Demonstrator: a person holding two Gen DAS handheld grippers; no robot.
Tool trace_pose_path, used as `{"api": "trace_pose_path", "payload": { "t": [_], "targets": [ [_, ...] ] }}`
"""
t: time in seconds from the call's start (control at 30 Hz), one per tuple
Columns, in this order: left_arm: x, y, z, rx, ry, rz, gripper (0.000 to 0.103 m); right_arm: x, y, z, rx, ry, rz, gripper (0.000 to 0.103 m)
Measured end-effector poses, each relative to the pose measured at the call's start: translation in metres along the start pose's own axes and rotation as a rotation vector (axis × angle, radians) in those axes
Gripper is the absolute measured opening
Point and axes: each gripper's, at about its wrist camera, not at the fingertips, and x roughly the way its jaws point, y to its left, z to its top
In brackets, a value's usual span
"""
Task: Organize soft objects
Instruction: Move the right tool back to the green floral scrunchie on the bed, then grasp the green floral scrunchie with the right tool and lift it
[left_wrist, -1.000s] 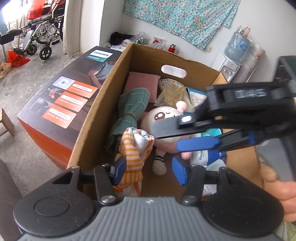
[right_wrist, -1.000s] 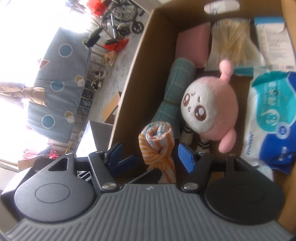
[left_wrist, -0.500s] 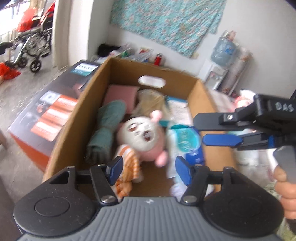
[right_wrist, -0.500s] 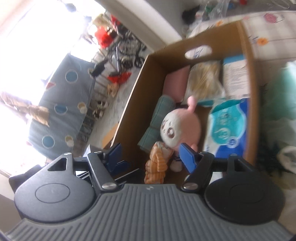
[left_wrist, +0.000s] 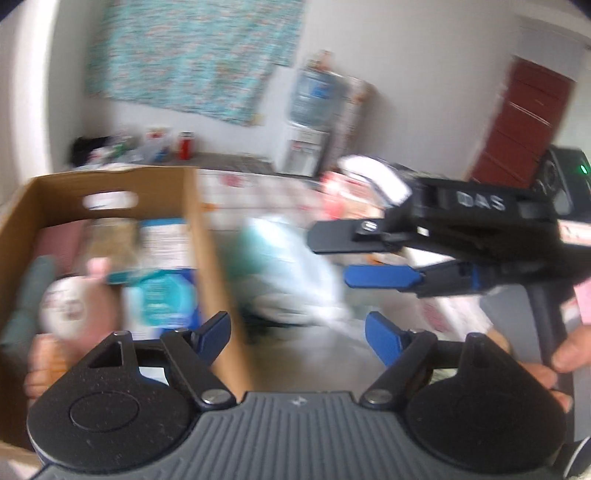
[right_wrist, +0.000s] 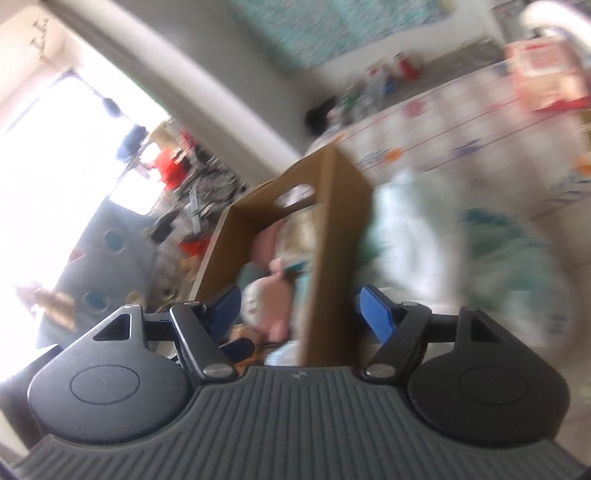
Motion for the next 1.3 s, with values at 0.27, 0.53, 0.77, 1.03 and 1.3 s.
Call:
{"api": "trace_pose_path", "payload": {
  "t": [0.27,0.53,0.77,1.03,1.3],
  "targets": [
    [0.056,-0.097,-0.028,0.150,0.012,-0.138,0.080,-0.078,-0.071,-0.002,0.020,-0.096,-0.199,0.072],
    [0.108,-0.145,-0.066,0.237,0.047,-0.170,0.070,-0.100,-0.139,-0.016,0.045,-0.043,-0.348,0.072],
    [0.138,-0.152,-0.083,0.235,0.102,-0.177,0.063,-0.087,-0.178,-0.031,0.093,0.021,-0.392,0.066],
    [0.166,-0.156,-0.095,0.243,0.146,-0.144,0.058,-0.078,-0.214,-0.038,0.169,0.057,-0.402,0.050],
    [0.178,-0.170,-0.103,0.309,0.142,-0.098,0.046,-0.071,-0.227,-0.047,0.200,0.076,-0.372,0.037]
  ]
}}
